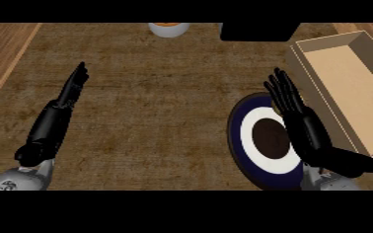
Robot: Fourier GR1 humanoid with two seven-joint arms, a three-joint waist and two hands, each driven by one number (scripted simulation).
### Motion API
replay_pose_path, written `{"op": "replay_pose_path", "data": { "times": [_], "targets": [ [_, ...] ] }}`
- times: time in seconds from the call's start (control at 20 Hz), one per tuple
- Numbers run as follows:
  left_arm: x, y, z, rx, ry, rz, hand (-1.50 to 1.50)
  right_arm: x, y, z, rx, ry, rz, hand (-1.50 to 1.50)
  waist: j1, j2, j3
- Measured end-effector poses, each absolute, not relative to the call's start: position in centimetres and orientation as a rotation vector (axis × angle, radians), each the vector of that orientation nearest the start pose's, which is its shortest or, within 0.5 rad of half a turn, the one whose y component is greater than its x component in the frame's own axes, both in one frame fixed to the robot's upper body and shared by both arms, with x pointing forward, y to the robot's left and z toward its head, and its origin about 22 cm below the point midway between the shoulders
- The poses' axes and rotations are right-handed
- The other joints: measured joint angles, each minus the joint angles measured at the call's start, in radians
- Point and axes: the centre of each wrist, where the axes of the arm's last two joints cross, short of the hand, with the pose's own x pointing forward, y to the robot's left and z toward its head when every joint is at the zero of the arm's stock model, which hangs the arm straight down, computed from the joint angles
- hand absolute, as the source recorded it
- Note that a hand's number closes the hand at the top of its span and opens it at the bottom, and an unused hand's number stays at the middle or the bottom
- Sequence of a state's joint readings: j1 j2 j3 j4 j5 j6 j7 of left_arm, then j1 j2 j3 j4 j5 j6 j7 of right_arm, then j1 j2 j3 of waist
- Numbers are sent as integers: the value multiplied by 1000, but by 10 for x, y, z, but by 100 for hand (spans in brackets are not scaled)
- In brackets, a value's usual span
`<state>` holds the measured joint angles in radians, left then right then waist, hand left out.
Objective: Pick the tomato from the plate and place it in the cardboard box
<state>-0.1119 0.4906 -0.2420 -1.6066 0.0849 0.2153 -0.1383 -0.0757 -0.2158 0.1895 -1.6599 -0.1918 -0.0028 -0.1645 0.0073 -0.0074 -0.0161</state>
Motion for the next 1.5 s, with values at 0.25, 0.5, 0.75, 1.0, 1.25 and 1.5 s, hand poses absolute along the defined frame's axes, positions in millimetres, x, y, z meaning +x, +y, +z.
{"op": "replay_pose_path", "data": {
  "times": [0.25,0.5,0.75,1.0,1.25,1.5],
  "targets": [
    [253,281,41,257,-1717,-178,0,234,-293,45,-257,-1866,-13,150,-57,-6,9],
    [246,282,30,216,-1625,31,0,188,-384,30,-892,-1632,-107,-150,-104,4,7],
    [249,273,39,143,-1576,111,0,133,-415,29,-1264,-1550,-54,-150,-70,2,13],
    [252,264,46,104,-1554,120,0,99,-410,53,-1349,-1410,159,-150,-40,7,12],
    [256,265,54,84,-1555,108,0,87,-398,78,-1235,-1176,371,-150,-15,14,9],
    [257,258,54,73,-1552,106,0,96,-357,117,-1133,-1037,432,-150,-4,13,11]
  ]
}}
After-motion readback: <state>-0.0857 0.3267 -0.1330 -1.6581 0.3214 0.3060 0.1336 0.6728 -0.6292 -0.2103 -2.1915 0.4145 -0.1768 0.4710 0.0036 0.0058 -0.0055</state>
